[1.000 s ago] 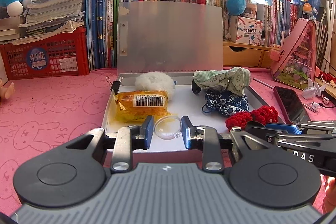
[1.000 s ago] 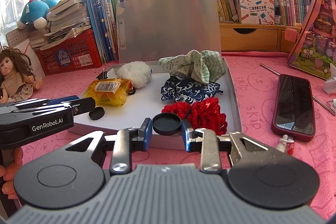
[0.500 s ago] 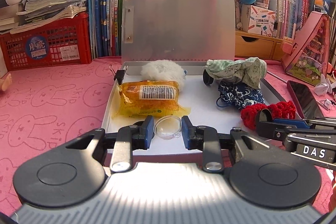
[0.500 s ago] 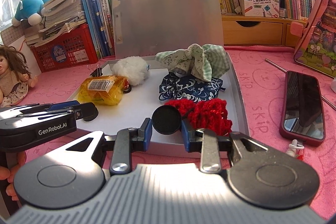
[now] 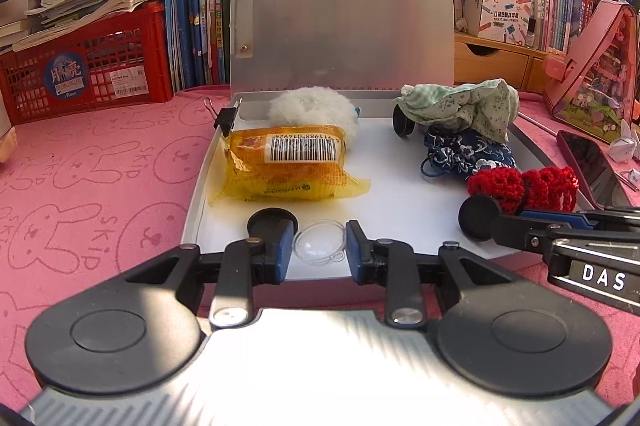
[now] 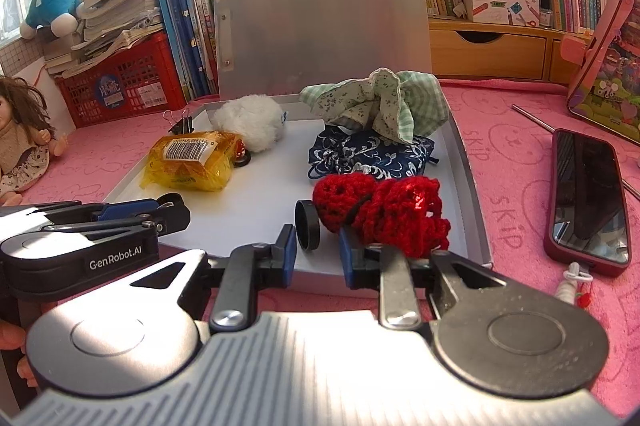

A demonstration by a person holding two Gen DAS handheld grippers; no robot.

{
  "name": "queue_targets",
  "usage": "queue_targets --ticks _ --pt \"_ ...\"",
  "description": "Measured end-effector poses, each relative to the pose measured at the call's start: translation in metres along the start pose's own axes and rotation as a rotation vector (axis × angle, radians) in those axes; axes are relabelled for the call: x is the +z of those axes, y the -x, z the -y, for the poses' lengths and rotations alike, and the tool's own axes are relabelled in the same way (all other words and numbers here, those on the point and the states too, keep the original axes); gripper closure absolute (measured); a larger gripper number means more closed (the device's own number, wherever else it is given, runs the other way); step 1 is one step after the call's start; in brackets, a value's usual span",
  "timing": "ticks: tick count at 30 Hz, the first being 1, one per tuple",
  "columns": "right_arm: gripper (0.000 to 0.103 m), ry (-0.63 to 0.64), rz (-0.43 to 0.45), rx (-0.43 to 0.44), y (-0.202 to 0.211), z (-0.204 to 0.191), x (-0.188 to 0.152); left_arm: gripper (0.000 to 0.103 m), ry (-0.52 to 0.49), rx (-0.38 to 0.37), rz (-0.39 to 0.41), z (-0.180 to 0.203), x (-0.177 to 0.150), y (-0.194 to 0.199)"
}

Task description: Organize objects

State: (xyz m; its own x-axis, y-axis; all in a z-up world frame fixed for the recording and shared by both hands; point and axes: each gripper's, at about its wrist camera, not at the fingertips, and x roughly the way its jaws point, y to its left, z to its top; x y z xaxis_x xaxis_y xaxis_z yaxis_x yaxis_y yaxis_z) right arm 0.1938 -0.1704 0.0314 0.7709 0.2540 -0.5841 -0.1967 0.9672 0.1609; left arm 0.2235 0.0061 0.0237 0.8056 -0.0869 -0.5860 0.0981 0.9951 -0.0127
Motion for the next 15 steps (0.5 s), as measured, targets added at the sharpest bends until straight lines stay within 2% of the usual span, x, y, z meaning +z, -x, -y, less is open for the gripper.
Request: queue_targets --ticks 7,8,10,15 --pt "0.075 -0.002 0.001 0.000 0.0001 0.0001 -0.0007 0.067 0.008 -0.005 -0.005 0.0001 0.0003 -0.0003" --pt "0.075 -0.003 0.001 0.001 0.0003 0.0001 -0.0010 0.065 0.012 -0.004 -0.007 -0.0006 0.0004 -0.0005" --pt "0.074 -0.003 0.003 0.000 0.0008 0.0001 -0.0010 0.047 0.015 0.000 -0.007 -0.0011 0.0004 0.0000" --pt "0.073 0.007 0.013 -0.005 0.0046 -0.0011 -0.0011 0.035 0.018 -0.002 -0.001 -0.0014 0.0004 0.0039"
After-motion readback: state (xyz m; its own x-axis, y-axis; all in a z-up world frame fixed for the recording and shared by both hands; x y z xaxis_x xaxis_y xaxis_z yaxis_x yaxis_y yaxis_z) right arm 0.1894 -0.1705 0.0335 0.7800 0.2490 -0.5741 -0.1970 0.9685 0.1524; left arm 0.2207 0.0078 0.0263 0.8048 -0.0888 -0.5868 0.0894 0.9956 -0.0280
